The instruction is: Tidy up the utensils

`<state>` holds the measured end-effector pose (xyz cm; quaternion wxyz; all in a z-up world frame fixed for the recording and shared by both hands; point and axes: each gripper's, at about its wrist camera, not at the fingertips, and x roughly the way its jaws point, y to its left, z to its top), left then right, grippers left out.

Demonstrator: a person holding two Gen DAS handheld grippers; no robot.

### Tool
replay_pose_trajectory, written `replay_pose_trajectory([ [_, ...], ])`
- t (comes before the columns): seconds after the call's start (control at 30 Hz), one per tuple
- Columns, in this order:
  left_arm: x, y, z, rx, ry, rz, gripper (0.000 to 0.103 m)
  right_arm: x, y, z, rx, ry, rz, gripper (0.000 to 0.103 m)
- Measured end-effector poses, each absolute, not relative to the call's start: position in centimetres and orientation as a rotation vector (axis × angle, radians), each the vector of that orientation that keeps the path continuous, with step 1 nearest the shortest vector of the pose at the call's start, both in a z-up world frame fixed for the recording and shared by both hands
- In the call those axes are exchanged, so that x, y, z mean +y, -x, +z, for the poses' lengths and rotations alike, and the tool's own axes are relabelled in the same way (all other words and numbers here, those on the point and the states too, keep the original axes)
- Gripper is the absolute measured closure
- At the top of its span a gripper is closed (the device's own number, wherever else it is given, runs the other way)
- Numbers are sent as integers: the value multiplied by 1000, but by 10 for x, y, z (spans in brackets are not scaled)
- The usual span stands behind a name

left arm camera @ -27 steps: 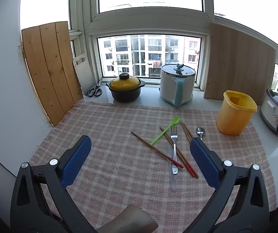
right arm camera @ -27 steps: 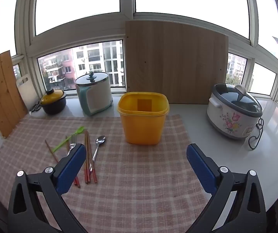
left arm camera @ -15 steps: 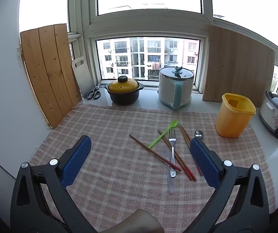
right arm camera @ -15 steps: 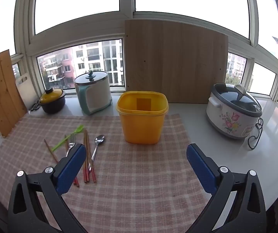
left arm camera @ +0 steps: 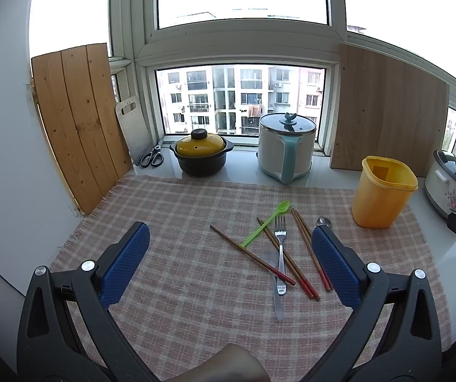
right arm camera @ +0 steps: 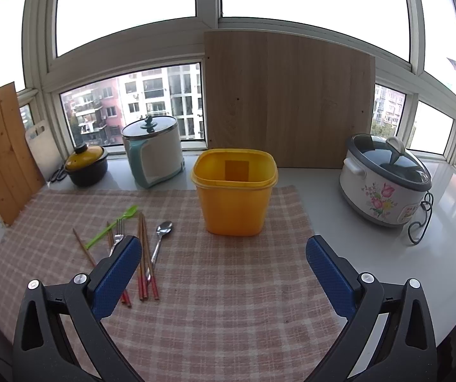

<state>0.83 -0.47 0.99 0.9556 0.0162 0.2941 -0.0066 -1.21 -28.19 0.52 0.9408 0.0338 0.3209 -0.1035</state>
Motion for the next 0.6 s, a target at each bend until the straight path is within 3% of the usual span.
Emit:
replay_pose_trajectory([
  [0.6,-9,-12,16,587,-38,-19,0,-280,11,6,658,-72,-213,1],
])
